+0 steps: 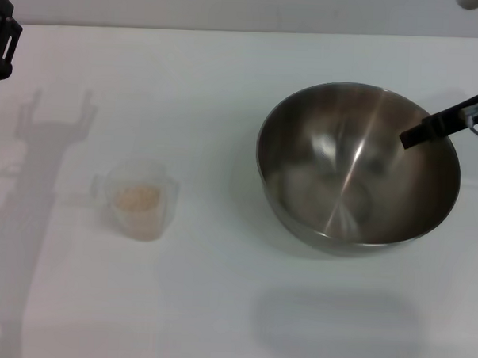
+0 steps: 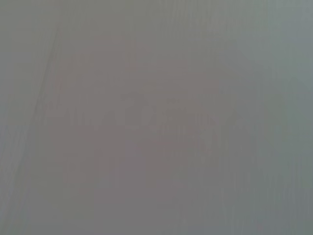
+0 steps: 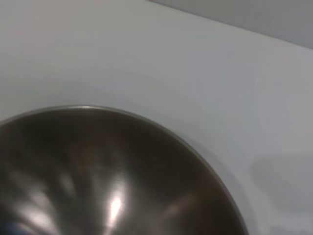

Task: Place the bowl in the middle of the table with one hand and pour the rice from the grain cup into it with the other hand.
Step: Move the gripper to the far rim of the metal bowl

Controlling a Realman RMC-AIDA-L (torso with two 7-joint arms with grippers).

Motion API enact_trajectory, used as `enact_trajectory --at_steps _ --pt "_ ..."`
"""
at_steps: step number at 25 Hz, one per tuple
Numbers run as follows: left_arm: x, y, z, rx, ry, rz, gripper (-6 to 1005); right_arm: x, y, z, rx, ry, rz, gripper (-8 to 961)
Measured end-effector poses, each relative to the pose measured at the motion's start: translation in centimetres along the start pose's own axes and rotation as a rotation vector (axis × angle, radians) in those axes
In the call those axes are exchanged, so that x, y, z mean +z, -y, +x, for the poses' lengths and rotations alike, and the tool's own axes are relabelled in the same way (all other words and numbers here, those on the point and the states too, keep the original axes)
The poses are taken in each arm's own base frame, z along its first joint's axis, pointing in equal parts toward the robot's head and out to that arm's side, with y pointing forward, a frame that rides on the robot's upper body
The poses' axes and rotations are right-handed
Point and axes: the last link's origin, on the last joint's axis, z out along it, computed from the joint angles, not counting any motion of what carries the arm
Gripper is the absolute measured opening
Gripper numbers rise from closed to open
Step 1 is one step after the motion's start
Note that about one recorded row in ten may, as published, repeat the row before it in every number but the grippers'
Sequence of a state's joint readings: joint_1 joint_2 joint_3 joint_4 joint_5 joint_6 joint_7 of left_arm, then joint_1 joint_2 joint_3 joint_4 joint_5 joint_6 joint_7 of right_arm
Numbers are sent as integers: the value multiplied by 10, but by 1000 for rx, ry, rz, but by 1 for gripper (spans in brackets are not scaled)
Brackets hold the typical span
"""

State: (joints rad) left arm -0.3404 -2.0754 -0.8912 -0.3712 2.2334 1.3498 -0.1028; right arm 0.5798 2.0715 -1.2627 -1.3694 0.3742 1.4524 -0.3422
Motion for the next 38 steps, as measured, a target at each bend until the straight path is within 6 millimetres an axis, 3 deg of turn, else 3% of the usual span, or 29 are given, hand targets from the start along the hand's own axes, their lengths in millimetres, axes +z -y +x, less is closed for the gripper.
enact_trajectory --at_steps 6,10,20,26,38 --pt "0 0 0 0 0 -1 814 12 0 5 -6 -12 -10 679" --pt "0 0 0 0 0 -2 814 14 0 5 -13 -2 -10 478" --pt "-3 -2 -1 -2 7 -6 814 16 -5 5 -58 -5 -24 267" --pt "-3 -3 -2 -4 8 -7 814 13 -6 1 -77 24 -31 53" --pt "-3 -5 -2 -8 9 -18 814 -6 -9 -20 -90 225 -27 17"
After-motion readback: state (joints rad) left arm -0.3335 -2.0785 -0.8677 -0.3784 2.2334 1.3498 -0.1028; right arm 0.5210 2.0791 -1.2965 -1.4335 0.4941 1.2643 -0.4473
